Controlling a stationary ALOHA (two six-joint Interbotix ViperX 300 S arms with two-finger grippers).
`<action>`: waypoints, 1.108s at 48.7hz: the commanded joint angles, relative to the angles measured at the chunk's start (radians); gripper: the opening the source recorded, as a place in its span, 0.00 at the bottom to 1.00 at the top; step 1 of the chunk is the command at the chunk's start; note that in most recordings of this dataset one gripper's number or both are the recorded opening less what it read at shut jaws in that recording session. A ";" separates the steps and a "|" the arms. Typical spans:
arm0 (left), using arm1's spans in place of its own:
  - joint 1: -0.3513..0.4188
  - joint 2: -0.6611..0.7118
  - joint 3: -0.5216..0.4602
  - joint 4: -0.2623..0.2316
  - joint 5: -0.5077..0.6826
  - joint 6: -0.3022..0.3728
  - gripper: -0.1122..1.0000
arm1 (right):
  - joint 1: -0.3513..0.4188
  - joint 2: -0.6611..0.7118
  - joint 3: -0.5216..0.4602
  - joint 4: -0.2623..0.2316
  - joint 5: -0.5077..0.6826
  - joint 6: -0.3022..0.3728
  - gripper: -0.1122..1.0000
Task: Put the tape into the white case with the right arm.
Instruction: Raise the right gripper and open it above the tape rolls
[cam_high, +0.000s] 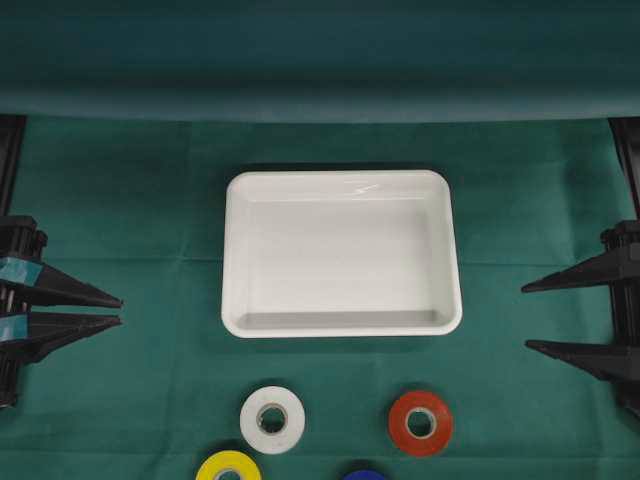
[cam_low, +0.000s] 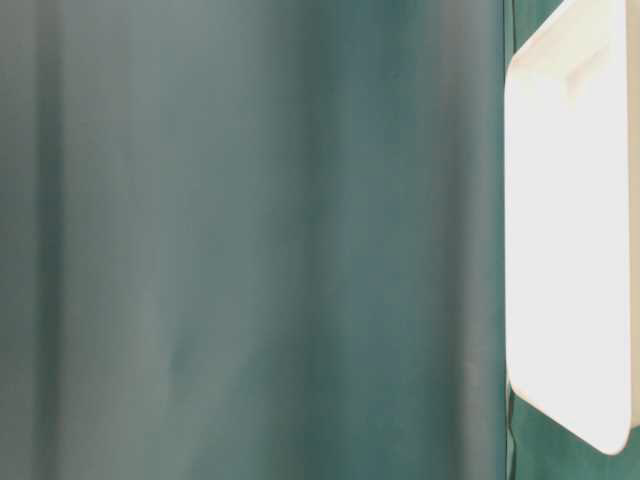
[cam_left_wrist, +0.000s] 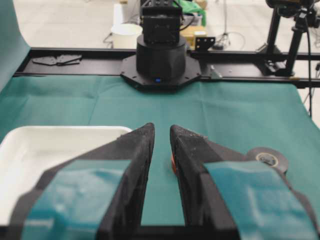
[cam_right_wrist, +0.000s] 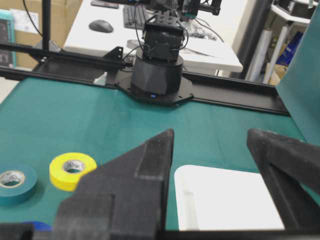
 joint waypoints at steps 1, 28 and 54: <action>-0.006 0.003 -0.018 -0.015 0.018 0.017 0.32 | -0.003 0.009 -0.012 -0.002 -0.006 -0.005 0.32; -0.012 -0.037 0.011 -0.018 0.091 0.017 0.10 | -0.003 -0.009 0.003 -0.017 0.037 0.023 0.02; -0.017 -0.311 0.155 -0.018 0.339 0.015 0.10 | -0.003 -0.021 0.031 -0.018 0.078 0.020 0.62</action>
